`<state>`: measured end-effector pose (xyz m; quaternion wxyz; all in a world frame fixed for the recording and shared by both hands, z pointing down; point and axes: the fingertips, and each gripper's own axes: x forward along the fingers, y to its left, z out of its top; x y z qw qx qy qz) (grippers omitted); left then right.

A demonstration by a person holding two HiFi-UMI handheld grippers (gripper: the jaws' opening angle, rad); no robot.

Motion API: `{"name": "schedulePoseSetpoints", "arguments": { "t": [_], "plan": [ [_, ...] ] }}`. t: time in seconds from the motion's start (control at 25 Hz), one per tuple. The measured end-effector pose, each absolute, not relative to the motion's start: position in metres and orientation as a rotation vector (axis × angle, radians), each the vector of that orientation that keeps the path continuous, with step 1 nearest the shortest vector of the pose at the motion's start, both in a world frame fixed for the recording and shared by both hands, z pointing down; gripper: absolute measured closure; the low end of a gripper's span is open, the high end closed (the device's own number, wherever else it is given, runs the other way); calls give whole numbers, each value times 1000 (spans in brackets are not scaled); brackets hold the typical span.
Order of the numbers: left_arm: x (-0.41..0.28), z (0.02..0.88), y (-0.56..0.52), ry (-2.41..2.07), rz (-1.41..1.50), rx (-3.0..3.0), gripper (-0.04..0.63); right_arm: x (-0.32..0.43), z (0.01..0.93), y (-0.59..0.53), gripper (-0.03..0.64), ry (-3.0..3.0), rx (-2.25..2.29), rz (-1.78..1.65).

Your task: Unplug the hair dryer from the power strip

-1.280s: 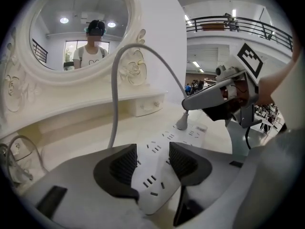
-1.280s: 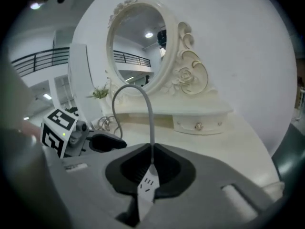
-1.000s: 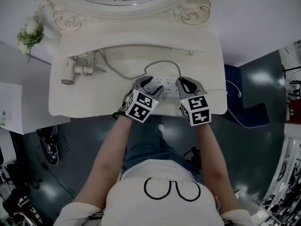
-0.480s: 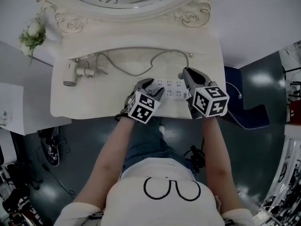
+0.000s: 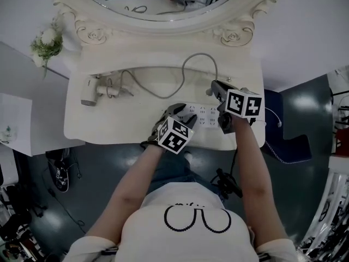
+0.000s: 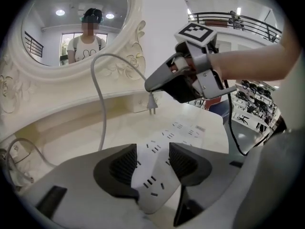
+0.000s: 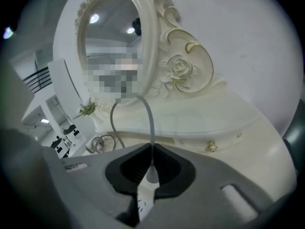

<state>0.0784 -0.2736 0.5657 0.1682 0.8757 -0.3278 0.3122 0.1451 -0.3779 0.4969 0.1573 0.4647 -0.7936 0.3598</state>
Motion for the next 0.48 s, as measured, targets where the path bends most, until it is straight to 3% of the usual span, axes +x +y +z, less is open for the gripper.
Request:
{"name": "schedulePoseSetpoints", "arguments": {
  "t": [0.36, 0.4, 0.48],
  "plan": [
    [78, 567, -277, -893, 910, 2496, 383, 148, 535, -399, 593, -2106, 1348, 1159],
    [78, 568, -277, -889, 909, 2496, 383, 148, 534, -400, 581, -2118, 1359, 1168],
    [78, 568, -276, -875, 910, 2498, 383, 148, 530, -400, 494, -2147, 1369, 1191]
  ]
}}
